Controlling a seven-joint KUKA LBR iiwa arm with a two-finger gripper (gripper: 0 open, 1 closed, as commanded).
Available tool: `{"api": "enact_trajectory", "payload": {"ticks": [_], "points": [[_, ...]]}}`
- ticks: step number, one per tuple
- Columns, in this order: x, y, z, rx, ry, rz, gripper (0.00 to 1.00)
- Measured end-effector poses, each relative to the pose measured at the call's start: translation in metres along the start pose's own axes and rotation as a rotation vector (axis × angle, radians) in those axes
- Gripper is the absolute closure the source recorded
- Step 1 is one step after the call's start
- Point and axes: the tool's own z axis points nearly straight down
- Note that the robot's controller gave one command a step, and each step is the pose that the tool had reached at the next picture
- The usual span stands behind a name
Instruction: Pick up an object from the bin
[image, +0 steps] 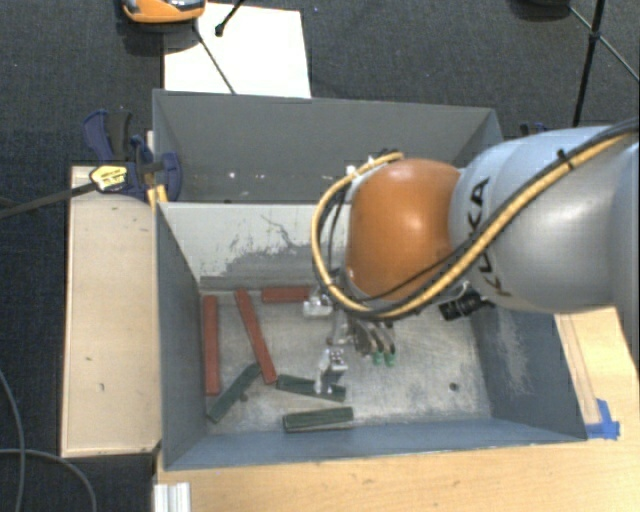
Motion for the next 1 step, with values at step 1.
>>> {"api": "enact_trajectory", "payload": {"ticks": [1], "points": [[0.0111, 0.0231, 0.0771, -0.002, -0.004, 0.066, 0.00]]}}
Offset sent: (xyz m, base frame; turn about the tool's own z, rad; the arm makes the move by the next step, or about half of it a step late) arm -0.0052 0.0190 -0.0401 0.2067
